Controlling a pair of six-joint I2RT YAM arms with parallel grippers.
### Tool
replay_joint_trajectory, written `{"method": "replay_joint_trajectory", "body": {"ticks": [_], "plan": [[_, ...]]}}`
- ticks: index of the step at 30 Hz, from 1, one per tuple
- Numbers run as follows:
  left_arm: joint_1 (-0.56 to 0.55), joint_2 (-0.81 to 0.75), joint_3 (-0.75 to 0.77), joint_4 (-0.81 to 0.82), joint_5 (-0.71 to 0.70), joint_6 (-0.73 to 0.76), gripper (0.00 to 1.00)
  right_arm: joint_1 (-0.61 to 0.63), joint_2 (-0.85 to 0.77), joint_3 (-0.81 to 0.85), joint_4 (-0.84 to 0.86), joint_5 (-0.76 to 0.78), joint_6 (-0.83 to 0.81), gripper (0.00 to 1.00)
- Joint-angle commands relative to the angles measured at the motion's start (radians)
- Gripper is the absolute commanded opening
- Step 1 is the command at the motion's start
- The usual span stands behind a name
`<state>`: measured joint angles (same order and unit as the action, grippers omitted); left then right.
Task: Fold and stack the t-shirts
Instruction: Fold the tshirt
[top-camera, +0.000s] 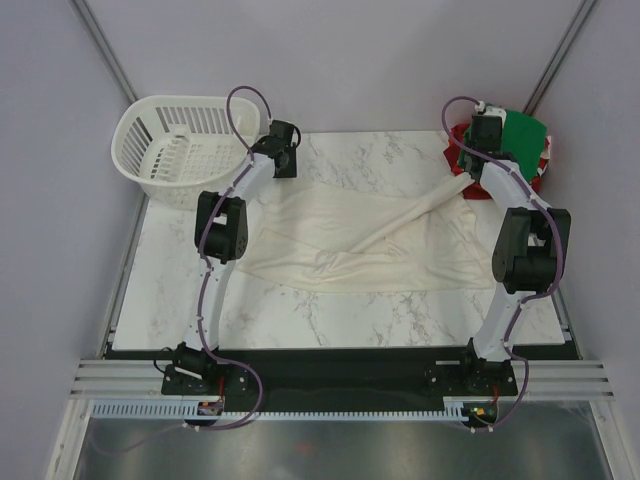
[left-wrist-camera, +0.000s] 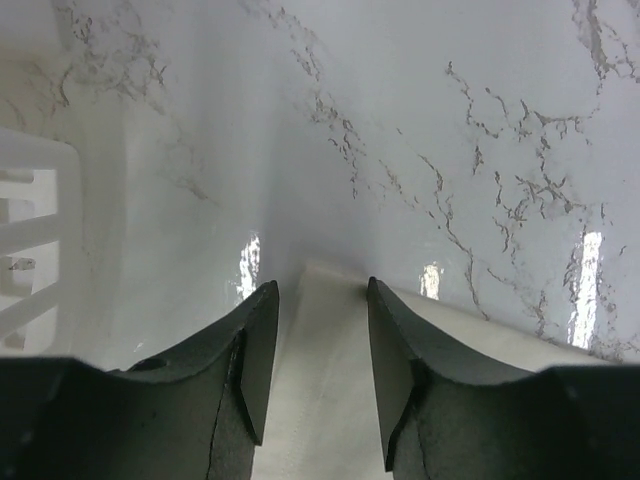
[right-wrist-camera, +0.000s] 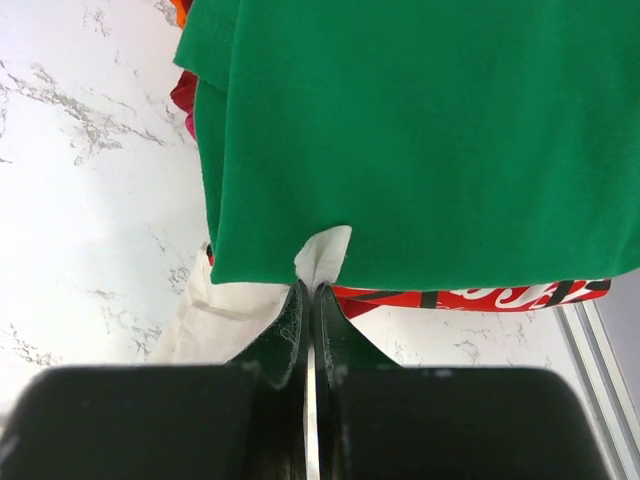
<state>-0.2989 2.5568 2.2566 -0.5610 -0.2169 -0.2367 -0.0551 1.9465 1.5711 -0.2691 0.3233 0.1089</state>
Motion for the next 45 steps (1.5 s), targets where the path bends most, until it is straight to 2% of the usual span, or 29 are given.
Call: {"method": "replay_joint_trajectory", "body": {"ticks": [1, 4, 5, 7, 8, 10, 14, 18, 24, 28, 35, 45], "plan": [[0.001, 0.0, 0.011, 0.01, 0.013, -0.018, 0.48, -0.003, 0.012, 0.006, 0.025, -0.016, 0.018, 0.0], [0.001, -0.009, -0.023, 0.001, 0.039, -0.026, 0.43, -0.003, 0.015, 0.0, 0.027, -0.029, 0.026, 0.0], [0.001, -0.012, -0.034, -0.003, 0.051, -0.029, 0.34, -0.003, 0.015, -0.003, 0.025, -0.033, 0.031, 0.0], [0.0, -0.013, -0.035, -0.007, 0.053, -0.029, 0.27, -0.003, 0.019, -0.008, 0.025, -0.05, 0.037, 0.0], [0.001, -0.012, -0.032, -0.008, 0.054, -0.029, 0.11, -0.003, 0.022, -0.008, 0.025, -0.056, 0.043, 0.0], [0.006, -0.01, -0.029, -0.01, 0.056, -0.027, 0.02, -0.003, 0.026, -0.005, 0.027, -0.079, 0.049, 0.0], [0.007, -0.038, -0.037, -0.013, 0.03, -0.01, 0.02, -0.003, 0.043, 0.027, 0.034, -0.212, 0.064, 0.0], [0.017, -0.145, -0.075, -0.013, -0.033, 0.0, 0.02, 0.006, 0.097, 0.175, 0.008, -0.39, 0.112, 0.0], [0.052, -0.308, -0.153, -0.013, -0.076, 0.017, 0.02, 0.047, 0.18, 0.418, -0.074, -0.405, 0.106, 0.0], [0.063, -0.378, -0.199, -0.013, -0.093, 0.023, 0.02, 0.077, 0.216, 0.517, -0.134, -0.386, 0.101, 0.0], [0.093, -0.489, -0.299, -0.013, -0.114, 0.02, 0.02, 0.078, 0.18, 0.485, -0.154, -0.414, 0.101, 0.0], [0.104, -0.606, -0.457, -0.011, -0.122, 0.022, 0.02, 0.083, 0.028, 0.246, -0.157, -0.454, 0.095, 0.0]]}}
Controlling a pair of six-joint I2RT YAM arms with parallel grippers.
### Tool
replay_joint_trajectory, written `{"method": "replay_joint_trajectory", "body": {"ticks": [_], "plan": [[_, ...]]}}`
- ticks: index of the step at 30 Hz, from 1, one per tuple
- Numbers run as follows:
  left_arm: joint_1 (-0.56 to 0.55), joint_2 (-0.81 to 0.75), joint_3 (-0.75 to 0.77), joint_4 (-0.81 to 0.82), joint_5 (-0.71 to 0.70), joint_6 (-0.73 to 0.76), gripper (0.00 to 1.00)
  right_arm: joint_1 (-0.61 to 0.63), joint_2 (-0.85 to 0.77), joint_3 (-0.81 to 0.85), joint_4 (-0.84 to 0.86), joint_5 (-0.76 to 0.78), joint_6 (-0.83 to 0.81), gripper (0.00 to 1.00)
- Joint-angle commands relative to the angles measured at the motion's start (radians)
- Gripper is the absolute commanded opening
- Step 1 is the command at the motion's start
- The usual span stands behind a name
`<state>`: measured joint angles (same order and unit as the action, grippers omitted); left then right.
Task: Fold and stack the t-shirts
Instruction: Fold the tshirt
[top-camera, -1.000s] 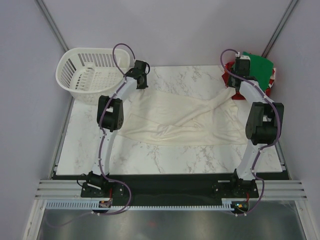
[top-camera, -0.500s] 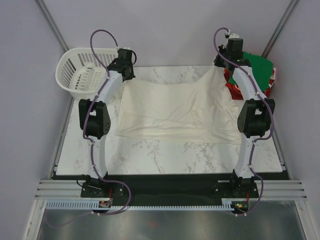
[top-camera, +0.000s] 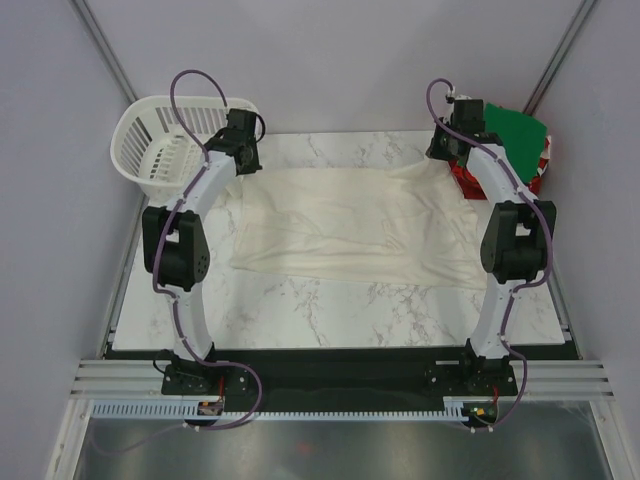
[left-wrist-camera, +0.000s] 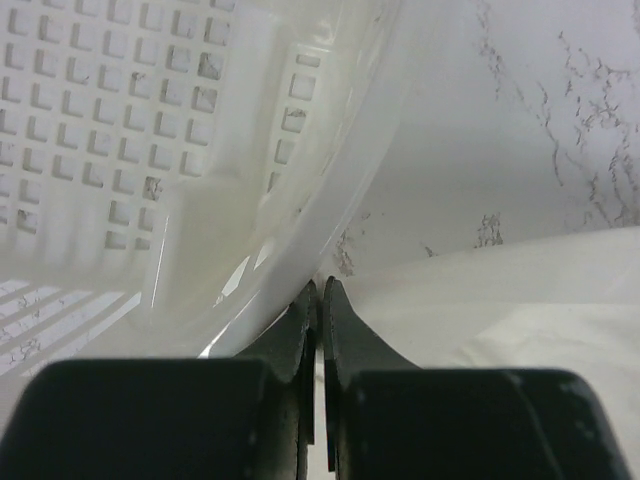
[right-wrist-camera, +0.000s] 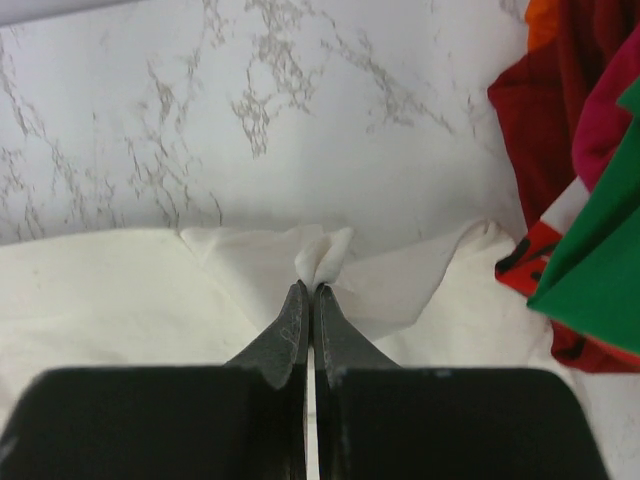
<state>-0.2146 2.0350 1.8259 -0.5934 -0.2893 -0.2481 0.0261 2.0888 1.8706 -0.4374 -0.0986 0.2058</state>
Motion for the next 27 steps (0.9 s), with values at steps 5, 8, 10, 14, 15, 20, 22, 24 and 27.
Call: {"method": "replay_joint_trajectory", "body": {"ticks": [5, 8, 10, 14, 15, 20, 22, 24, 27], "plan": [[0.046, -0.136, -0.086, 0.021, -0.002, 0.049, 0.02, 0.001, -0.229, -0.187, 0.009, -0.035, -0.016, 0.0], [0.052, -0.157, -0.115, 0.021, -0.008, 0.061, 0.02, 0.001, -0.3, -0.25, -0.009, -0.021, -0.017, 0.0], [0.052, -0.167, -0.132, 0.021, -0.013, 0.056, 0.02, 0.003, -0.36, -0.287, -0.02, -0.02, 0.0, 0.0], [0.052, -0.19, -0.183, 0.021, -0.002, 0.038, 0.02, 0.009, -0.463, -0.416, -0.02, -0.029, 0.066, 0.0], [0.053, -0.194, -0.191, 0.021, -0.004, 0.036, 0.02, 0.012, -0.482, -0.474, -0.018, -0.03, 0.082, 0.0], [0.054, -0.19, -0.232, 0.023, -0.005, 0.052, 0.02, 0.026, -0.616, -0.657, -0.02, 0.006, 0.118, 0.0], [0.053, -0.185, -0.25, 0.023, 0.001, 0.052, 0.02, 0.025, -0.679, -0.703, -0.03, 0.064, 0.153, 0.0], [0.052, -0.182, -0.263, 0.023, 0.004, 0.053, 0.02, 0.026, -0.734, -0.763, -0.04, 0.092, 0.173, 0.0], [0.05, -0.187, -0.286, 0.023, 0.013, 0.056, 0.02, 0.026, -0.783, -0.824, -0.052, 0.154, 0.205, 0.0]]}}
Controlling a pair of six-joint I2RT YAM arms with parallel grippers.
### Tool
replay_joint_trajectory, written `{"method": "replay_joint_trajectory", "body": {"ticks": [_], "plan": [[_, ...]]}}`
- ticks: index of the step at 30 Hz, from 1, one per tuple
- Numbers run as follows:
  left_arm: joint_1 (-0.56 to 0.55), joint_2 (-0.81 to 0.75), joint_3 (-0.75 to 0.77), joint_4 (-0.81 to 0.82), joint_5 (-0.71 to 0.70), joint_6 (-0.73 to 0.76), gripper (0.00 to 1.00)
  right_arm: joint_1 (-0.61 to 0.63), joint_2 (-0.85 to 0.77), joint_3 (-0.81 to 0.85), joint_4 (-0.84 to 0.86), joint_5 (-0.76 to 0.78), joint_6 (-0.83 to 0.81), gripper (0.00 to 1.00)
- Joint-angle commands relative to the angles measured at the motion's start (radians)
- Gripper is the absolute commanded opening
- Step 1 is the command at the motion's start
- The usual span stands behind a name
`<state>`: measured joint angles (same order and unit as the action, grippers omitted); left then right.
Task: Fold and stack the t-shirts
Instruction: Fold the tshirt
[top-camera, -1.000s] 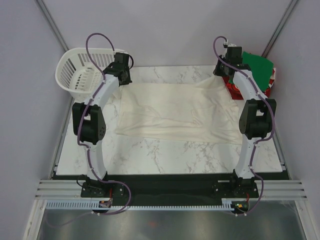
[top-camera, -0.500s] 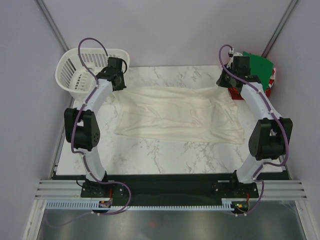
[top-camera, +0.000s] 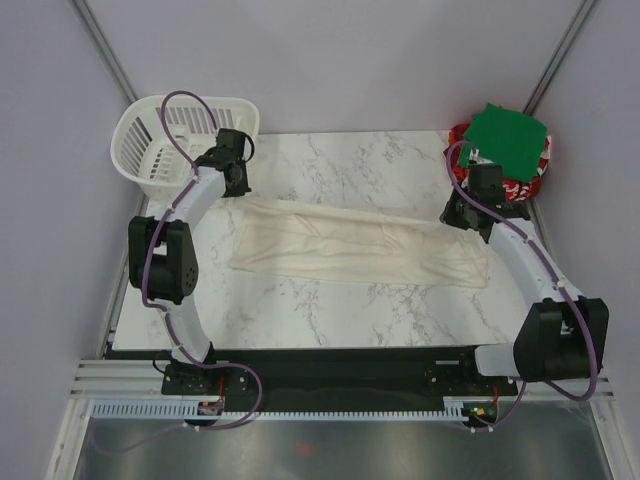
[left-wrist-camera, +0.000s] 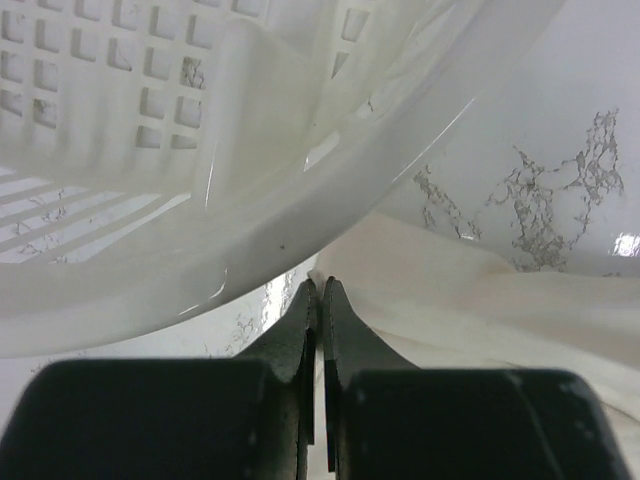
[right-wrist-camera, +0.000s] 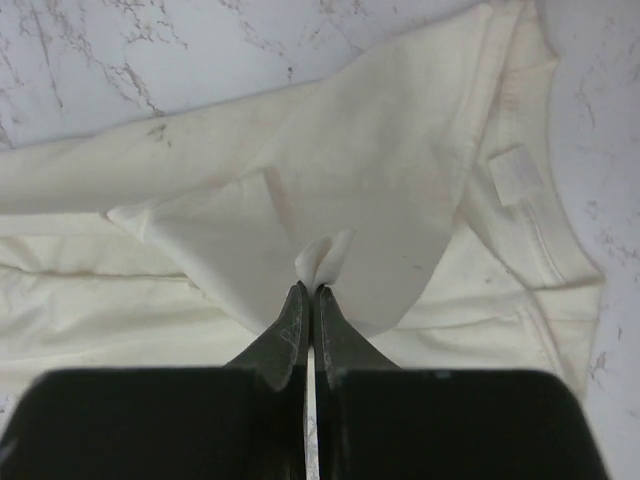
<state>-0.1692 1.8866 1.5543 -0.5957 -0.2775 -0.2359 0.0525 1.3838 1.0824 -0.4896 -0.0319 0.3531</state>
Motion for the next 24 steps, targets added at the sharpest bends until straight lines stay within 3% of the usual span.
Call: {"method": "replay_joint_trajectory", "body": {"ticks": [1, 21, 22, 23, 24], "plan": [[0.005, -0.043, -0.029, 0.025, 0.004, 0.044, 0.02, 0.0, -0.084, -0.047, -0.006, 0.095, 0.063, 0.0], [-0.009, -0.181, -0.309, 0.02, 0.015, 0.033, 0.04, -0.002, -0.273, -0.279, -0.087, 0.17, 0.112, 0.02], [-0.007, -0.181, -0.322, 0.004, 0.011, 0.032, 0.21, -0.002, -0.27, -0.288, -0.089, 0.176, 0.116, 0.15], [-0.009, -0.176, -0.323, -0.007, 0.005, 0.021, 0.38, -0.002, -0.264, -0.302, -0.089, 0.173, 0.124, 0.38], [-0.009, -0.179, -0.323, -0.013, 0.0, 0.017, 0.54, -0.002, -0.252, -0.305, -0.087, 0.173, 0.126, 0.68]]}}
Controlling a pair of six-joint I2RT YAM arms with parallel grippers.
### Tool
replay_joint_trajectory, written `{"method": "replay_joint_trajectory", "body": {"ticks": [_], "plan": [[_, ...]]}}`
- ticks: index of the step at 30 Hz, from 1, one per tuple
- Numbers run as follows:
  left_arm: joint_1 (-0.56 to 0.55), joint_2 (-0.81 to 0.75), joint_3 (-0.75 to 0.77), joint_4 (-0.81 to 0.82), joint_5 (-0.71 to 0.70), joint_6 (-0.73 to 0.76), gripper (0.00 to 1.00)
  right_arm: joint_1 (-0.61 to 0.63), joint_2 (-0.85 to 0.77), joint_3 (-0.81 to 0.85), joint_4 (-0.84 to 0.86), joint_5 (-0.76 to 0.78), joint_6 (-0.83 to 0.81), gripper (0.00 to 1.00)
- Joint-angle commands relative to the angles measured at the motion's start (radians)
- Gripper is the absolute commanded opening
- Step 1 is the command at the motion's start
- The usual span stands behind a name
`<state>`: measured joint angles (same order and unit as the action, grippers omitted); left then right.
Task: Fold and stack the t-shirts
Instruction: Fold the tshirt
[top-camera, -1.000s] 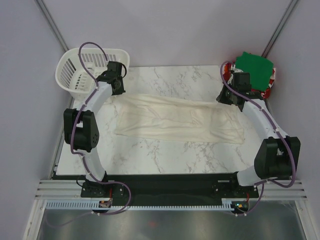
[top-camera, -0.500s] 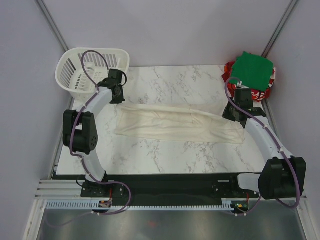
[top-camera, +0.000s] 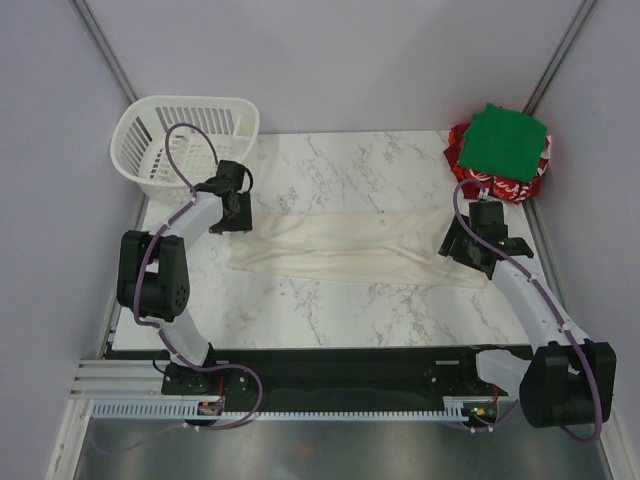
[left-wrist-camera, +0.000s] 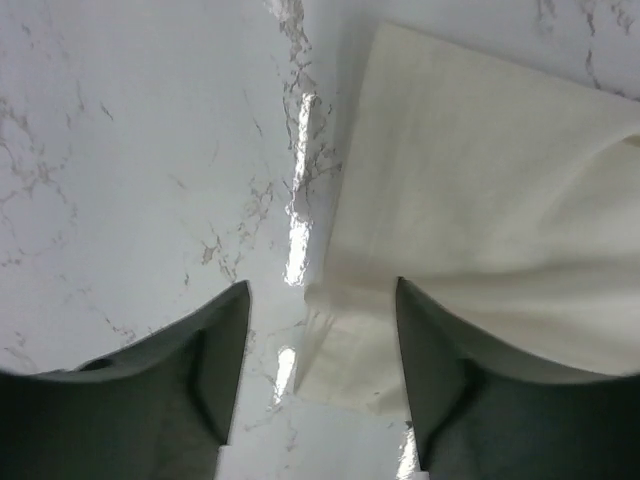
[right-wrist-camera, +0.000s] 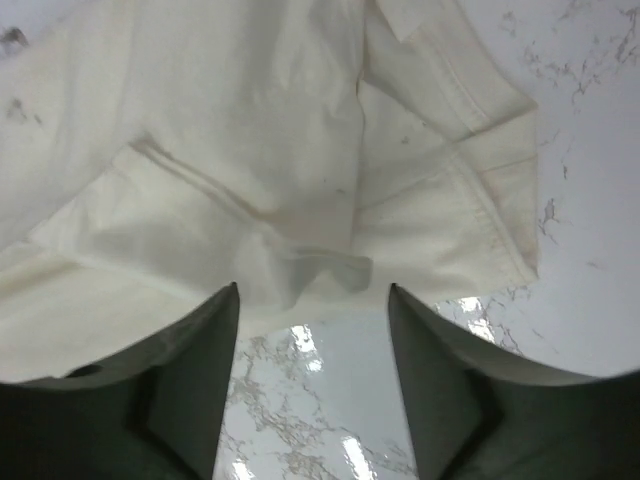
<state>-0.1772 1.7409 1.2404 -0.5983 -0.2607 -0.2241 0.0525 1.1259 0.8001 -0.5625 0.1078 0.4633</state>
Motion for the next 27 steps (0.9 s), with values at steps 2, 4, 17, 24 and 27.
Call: {"method": "replay_joint_trajectory", "body": {"ticks": [2, 4, 17, 24, 27], "plan": [[-0.002, -0.053, -0.001, -0.024, -0.052, -0.014, 0.8, -0.002, 0.015, -0.022, -0.016, 0.042, 0.018, 0.87], [-0.001, -0.076, 0.008, -0.026, -0.064, -0.024, 0.88, -0.002, 0.011, -0.018, -0.02, 0.044, 0.024, 0.92], [-0.119, 0.089, 0.083, -0.024, -0.043, -0.09, 0.72, 0.014, -0.014, -0.171, 0.079, -0.089, 0.12, 0.95], [-0.142, 0.17, 0.05, -0.024, -0.063, -0.175, 0.66, 0.014, 0.283, -0.069, 0.197, -0.076, 0.11, 0.95], [-0.169, 0.166, 0.039, -0.024, -0.063, -0.172, 0.65, 0.014, 0.423, 0.005, 0.236, -0.08, 0.112, 0.95]]}}
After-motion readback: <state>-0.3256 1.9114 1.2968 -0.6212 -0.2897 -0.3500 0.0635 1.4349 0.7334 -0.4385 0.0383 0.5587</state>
